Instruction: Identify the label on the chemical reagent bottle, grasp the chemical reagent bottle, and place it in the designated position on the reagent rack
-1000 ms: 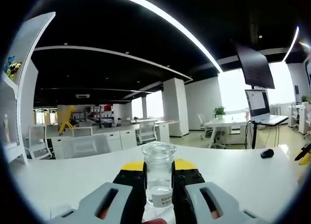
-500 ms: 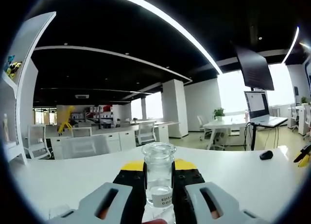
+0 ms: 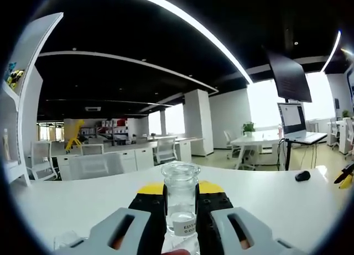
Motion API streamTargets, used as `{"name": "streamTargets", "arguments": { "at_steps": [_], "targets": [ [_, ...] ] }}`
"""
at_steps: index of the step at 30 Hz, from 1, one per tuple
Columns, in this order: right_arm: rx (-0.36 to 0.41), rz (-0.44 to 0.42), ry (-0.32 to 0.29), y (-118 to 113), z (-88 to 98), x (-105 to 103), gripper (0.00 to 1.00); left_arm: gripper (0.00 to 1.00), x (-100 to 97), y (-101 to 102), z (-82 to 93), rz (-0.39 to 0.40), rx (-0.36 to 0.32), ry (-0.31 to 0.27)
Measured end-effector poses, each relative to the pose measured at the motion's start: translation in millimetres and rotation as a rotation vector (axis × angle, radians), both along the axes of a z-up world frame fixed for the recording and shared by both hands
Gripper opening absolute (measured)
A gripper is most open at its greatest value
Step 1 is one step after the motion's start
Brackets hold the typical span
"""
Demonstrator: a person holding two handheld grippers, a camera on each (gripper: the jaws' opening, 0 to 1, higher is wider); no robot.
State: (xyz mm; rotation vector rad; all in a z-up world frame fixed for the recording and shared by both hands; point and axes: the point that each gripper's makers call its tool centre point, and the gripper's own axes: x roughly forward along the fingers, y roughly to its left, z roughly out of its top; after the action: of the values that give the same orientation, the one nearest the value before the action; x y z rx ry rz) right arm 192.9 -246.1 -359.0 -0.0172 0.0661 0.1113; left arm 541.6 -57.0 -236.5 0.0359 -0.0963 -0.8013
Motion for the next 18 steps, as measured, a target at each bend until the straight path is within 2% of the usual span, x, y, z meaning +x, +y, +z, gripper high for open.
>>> {"name": "streamTargets", "arguments": {
  "at_steps": [13, 18],
  "targets": [
    [0.028, 0.017, 0.016, 0, -8.2, 1, 0.21, 0.18, -0.4, 11, 5.0, 0.029, 0.020, -0.008],
    [0.024, 0.019, 0.005, 3, 0.0, 1, 0.21, 0.18, -2.0, 14, 6.6, 0.033, 0.021, -0.010]
  ]
}}
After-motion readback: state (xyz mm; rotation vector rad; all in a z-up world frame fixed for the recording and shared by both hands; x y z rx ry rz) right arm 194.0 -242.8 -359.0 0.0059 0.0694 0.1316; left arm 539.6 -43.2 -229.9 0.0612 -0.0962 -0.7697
